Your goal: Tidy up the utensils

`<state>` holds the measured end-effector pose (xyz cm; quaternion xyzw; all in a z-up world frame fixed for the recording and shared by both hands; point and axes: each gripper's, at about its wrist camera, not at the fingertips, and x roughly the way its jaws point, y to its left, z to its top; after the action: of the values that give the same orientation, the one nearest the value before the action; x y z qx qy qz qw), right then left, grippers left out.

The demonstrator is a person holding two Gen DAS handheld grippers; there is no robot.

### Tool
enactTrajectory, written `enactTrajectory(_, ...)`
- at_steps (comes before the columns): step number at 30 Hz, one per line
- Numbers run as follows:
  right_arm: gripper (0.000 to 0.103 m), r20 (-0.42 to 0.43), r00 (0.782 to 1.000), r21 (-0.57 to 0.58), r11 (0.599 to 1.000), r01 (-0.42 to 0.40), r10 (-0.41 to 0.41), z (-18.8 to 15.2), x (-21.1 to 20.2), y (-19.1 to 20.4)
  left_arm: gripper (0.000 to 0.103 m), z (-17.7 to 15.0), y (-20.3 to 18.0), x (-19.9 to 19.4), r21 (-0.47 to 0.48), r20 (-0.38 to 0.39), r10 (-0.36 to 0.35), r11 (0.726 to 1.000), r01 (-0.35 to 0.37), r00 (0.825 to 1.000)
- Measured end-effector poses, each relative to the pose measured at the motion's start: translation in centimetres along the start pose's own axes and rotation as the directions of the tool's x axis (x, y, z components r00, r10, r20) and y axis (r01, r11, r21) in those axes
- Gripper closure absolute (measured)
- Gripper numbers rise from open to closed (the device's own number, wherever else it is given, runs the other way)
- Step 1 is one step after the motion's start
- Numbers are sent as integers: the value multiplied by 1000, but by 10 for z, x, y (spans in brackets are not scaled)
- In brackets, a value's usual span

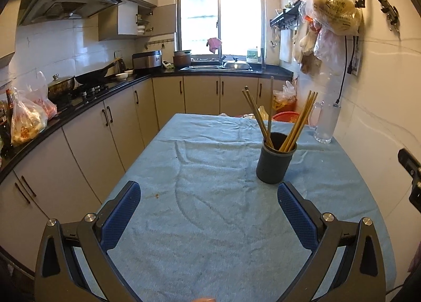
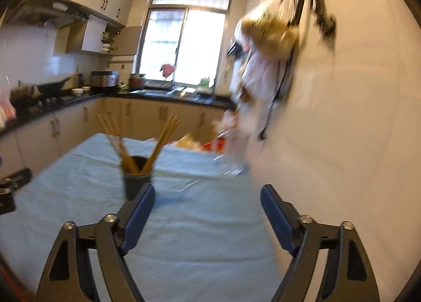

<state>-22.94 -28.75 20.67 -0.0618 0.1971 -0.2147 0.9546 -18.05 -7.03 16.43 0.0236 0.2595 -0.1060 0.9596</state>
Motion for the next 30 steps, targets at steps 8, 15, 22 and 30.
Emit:
enactTrajectory(8, 14, -56, 992, 129, 986, -104, 112, -20, 4, 4, 0, -8, -5, -6, 36, -13, -16, 999, 16, 1000)
enactTrajectory(15, 14, -42, 985, 145, 977, -158, 166, -25, 2, 17, 0, -14, -6, -1, 31, -45, -25, 999, 27, 999)
enactTrajectory(22, 14, -55, 983, 163, 973, -162, 173, -29, 5, 18, 0, -21, -11, 7, 49, -84, -29, 998, 33, 996)
enactTrajectory(30, 14, -79, 982, 186, 970, -157, 174, -35, 13, 15, 0, -28, -14, 17, 55, -121, -31, 998, 37, 992)
